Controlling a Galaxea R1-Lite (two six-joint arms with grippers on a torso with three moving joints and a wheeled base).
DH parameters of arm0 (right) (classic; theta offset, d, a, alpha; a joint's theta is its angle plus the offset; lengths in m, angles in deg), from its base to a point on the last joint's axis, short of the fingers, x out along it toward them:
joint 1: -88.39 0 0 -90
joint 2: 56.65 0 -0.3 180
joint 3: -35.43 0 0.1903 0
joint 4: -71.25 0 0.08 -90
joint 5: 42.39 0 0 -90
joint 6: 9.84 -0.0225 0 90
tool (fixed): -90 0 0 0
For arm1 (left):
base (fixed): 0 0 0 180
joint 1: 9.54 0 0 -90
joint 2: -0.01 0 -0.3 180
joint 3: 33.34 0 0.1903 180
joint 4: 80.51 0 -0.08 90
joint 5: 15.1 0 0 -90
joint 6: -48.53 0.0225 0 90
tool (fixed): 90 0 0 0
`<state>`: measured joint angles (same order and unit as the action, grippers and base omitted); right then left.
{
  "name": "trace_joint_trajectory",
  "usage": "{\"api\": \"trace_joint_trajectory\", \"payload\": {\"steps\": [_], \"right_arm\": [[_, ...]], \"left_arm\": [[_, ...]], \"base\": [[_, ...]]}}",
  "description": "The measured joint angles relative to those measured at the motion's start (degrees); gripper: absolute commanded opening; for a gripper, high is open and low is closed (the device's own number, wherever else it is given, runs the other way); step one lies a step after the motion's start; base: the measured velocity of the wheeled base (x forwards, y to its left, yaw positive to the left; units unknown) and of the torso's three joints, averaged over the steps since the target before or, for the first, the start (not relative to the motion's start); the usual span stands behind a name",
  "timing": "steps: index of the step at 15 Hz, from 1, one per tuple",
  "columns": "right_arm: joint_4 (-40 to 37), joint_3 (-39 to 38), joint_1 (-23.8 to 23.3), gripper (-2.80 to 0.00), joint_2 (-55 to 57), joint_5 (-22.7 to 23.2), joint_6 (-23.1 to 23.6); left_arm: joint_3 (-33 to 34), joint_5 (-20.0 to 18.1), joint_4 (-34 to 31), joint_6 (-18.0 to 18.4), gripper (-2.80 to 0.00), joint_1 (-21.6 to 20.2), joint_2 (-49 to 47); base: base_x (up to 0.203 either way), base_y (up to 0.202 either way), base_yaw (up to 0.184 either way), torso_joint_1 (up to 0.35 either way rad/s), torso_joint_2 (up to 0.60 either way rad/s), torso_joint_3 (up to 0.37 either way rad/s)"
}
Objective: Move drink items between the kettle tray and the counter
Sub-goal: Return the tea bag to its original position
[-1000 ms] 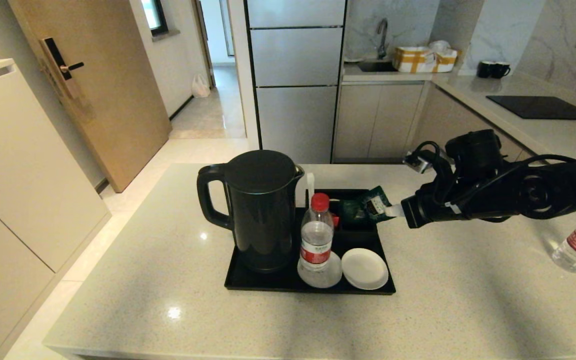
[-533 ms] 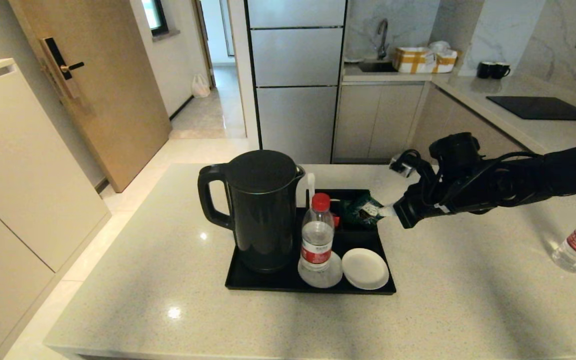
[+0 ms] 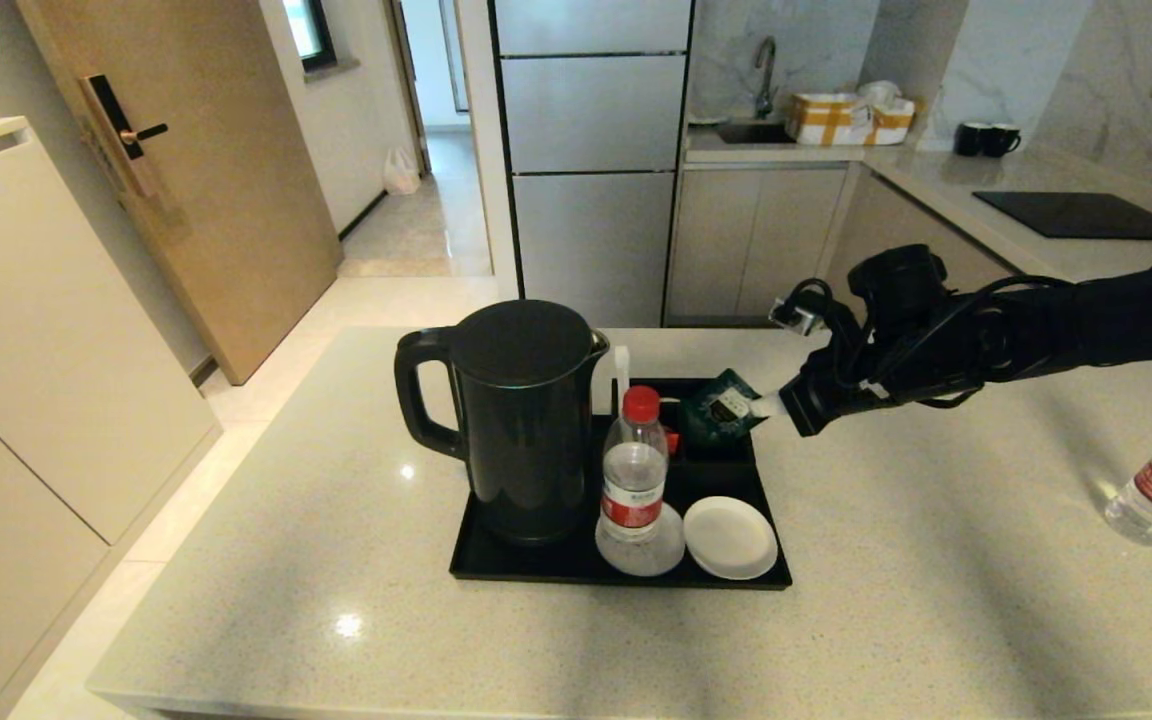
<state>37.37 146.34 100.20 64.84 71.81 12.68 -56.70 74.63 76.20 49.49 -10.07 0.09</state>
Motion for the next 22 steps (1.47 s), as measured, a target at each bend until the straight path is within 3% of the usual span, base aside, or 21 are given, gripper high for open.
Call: {"api": "trace_joint_trajectory", "payload": {"steps": [22], "right_arm": [[-0.3,-2.7,2.7,-2.80,0.3,-0.2,-1.1]], "left_arm": [[0.0,0.0,0.0,0.0,-2.80,0.0,0.0]], "base": [[0.000,0.000,0.000,0.000,0.00,0.000]]}}
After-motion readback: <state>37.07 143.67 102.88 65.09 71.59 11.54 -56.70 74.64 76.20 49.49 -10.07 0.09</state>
